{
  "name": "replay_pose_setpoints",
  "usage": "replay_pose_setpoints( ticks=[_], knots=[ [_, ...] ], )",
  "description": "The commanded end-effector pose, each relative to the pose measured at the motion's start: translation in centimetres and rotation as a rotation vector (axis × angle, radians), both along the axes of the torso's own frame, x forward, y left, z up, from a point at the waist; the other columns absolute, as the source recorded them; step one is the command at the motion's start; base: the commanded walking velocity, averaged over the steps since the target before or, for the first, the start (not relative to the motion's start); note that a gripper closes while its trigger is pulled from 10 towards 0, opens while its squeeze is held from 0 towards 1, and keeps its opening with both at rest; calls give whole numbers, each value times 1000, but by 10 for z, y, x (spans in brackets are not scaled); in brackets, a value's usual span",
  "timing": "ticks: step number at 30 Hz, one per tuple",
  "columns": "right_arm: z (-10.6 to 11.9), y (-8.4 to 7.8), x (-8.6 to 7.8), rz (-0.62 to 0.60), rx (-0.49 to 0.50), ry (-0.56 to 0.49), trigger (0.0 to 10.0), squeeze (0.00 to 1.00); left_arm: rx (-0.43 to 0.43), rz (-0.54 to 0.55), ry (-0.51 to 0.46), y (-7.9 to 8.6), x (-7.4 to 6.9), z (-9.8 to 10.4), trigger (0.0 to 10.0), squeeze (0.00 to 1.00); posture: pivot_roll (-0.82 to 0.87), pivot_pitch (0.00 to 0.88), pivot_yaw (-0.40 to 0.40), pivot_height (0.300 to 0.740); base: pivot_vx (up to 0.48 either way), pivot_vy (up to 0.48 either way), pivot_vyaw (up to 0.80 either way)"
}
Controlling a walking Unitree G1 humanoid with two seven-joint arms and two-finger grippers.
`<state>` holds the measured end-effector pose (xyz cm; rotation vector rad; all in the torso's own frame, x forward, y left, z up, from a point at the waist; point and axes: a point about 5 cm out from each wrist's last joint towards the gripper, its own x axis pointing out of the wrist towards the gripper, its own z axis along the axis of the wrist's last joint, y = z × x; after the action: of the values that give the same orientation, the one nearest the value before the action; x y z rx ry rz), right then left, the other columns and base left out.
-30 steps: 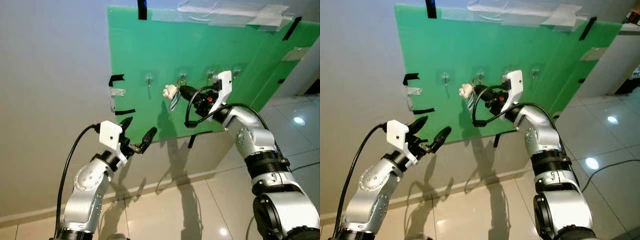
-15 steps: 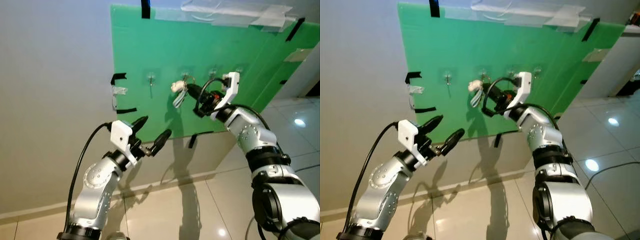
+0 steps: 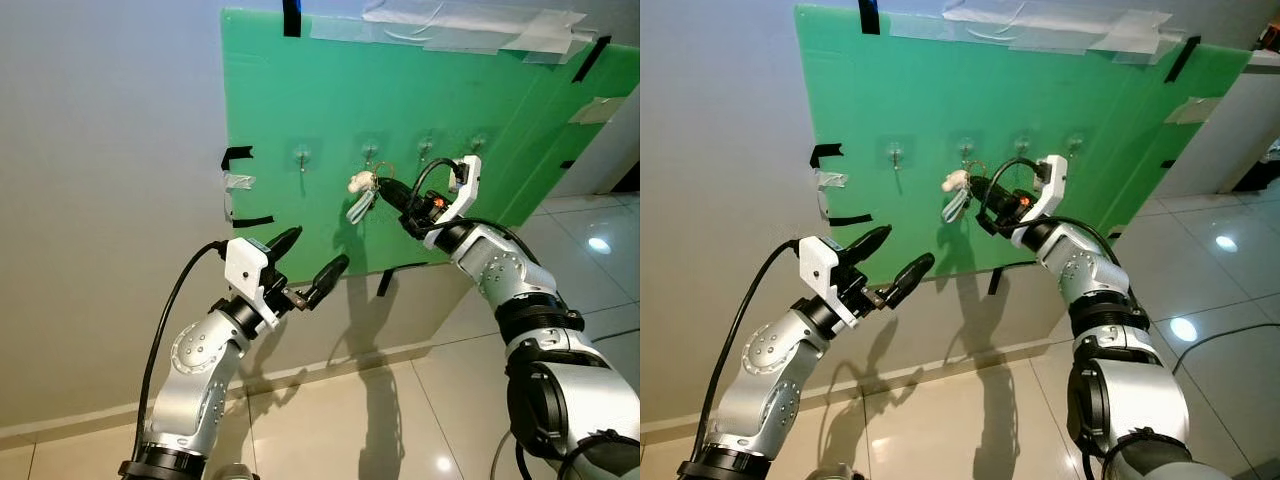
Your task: Hang keys on a hook
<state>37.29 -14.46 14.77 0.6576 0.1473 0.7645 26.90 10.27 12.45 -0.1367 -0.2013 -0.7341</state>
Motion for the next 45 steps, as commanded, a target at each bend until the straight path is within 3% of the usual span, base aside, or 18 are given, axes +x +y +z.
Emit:
replay_pose_setpoints(
  ticks=[1, 13, 20, 33, 39, 45],
  knots=[
    [6, -6, 3, -5, 18, -8, 0, 0, -12, -18, -26, -4, -2, 2, 10000, 0, 182, 0, -124, 740, 0, 0, 0],
    [14, -3, 7, 20, -11, -25, 0, 0, -22, -36, -44, -8, -5, 3, 10000, 0, 187, 0, -131, 740, 0, 0, 0],
    [22, -2, 11, 21, -118, -98, 0, 0, -33, -45, -49, -13, -5, 1, 10000, 0, 176, 0, -139, 740, 0, 0, 0],
    [26, 2, 17, 9, -122, -85, 0, 0, -36, -61, -45, -16, -2, -1, 10000, 0, 183, 0, -139, 740, 0, 0, 0],
    [26, -4, 20, -61, -18, -16, 0, 0, -35, -53, -40, -14, -3, -1, 10000, 0, 197, 0, -140, 740, 0, 0, 0],
    [24, -5, 20, -83, 5, 14, 0, 0, -31, -50, -34, -13, -2, -2, 10000, 0, 199, 0, -138, 740, 0, 0, 0]
  ],
)
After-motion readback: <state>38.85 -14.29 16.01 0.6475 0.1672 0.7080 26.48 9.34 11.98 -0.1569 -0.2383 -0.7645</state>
